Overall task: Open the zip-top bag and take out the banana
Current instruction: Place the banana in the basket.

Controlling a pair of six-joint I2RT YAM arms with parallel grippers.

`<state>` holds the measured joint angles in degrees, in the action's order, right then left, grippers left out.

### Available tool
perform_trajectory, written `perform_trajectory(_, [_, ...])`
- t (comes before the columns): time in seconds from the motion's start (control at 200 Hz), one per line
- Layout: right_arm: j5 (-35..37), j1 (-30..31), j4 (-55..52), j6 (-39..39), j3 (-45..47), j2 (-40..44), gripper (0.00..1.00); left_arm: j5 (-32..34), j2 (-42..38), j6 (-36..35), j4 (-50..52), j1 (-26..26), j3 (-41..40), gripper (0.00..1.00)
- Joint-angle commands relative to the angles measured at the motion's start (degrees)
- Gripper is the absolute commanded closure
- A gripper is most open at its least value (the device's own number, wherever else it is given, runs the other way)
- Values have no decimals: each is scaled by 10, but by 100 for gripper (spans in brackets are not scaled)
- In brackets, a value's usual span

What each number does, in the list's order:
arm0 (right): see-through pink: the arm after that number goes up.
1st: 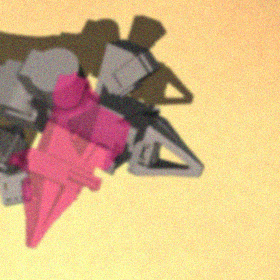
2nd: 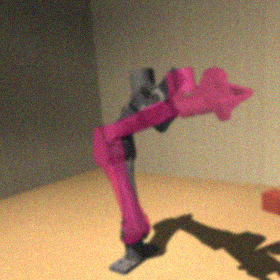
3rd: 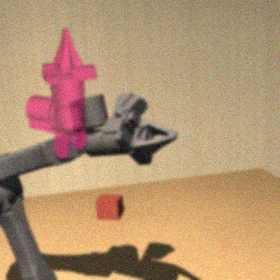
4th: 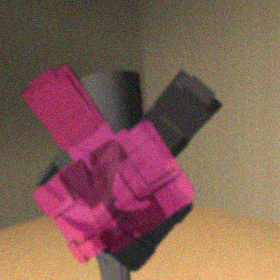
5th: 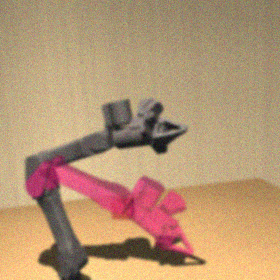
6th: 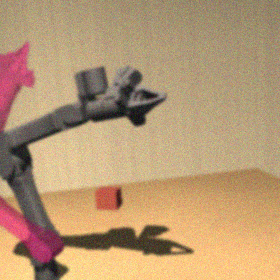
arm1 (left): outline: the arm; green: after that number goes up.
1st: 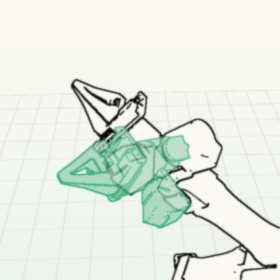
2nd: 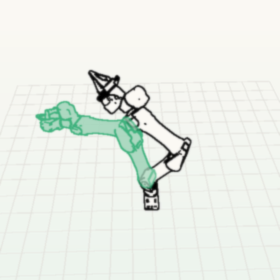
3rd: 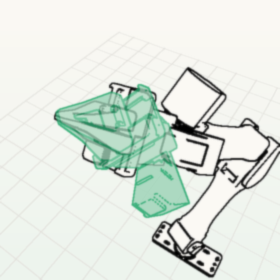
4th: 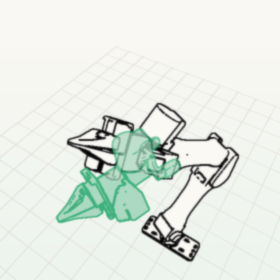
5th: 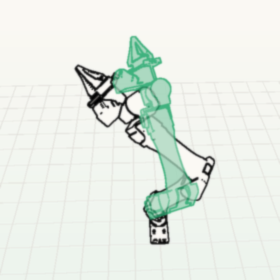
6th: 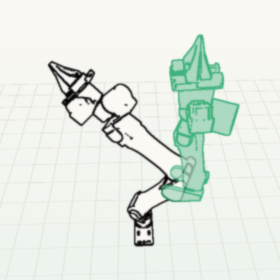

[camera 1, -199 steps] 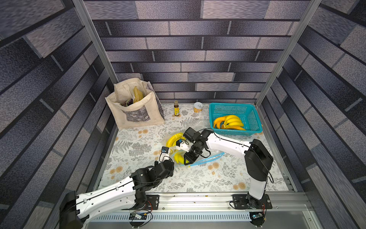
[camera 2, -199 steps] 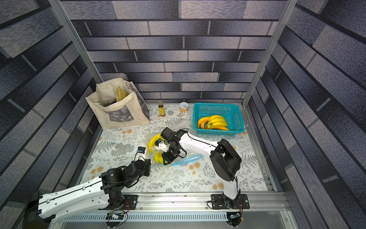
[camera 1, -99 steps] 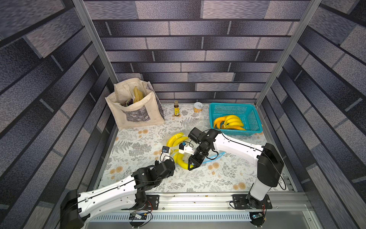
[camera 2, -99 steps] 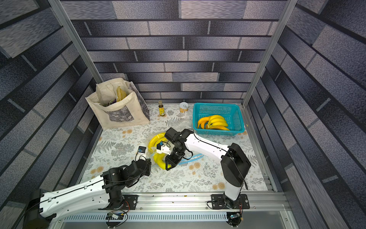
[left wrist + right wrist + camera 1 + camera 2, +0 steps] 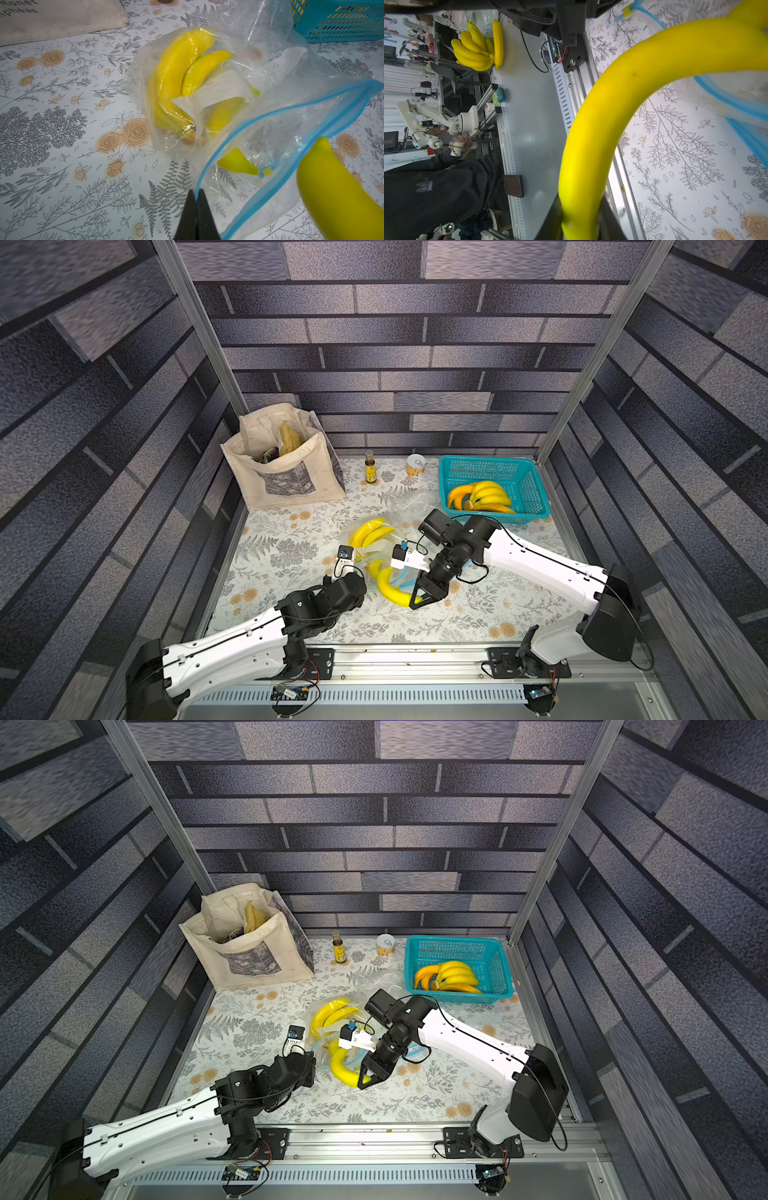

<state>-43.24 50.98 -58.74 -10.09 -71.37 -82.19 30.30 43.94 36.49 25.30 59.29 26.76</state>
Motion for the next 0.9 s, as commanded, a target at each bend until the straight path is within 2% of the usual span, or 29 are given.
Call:
perform_trajectory(0.0, [-75,-19,3,11,7,73,81,4,2,6,-2,-8,15,97])
perform_trajectory(0.135, [-49,-69,26,38,12,147,81,-1,13,1,-9,-8,19,97])
perform_trajectory(0.28, [37,-172,39,50,10,164,78,-4,25,-5,-13,-8,27,97])
perform_trajectory(0.361, [114,-211,65,51,8,146,76,-5,30,-8,-21,-8,29,96])
perform_trajectory(0.466, [220,-242,100,58,-18,81,77,-8,33,-11,-32,-9,29,96])
perform_trajectory(0.581, [269,-276,190,98,-44,-1,82,-12,33,-10,-43,-8,26,96])
perform_trajectory(0.651, [331,-282,227,99,-76,-61,82,-14,33,-10,-39,-7,28,96])
perform_trajectory(0.741, [363,-292,229,79,-133,-138,83,-12,32,-11,-32,-8,30,96])
perform_trajectory(0.897, [350,-334,250,84,-182,-227,87,-4,23,-7,-25,-8,27,96])
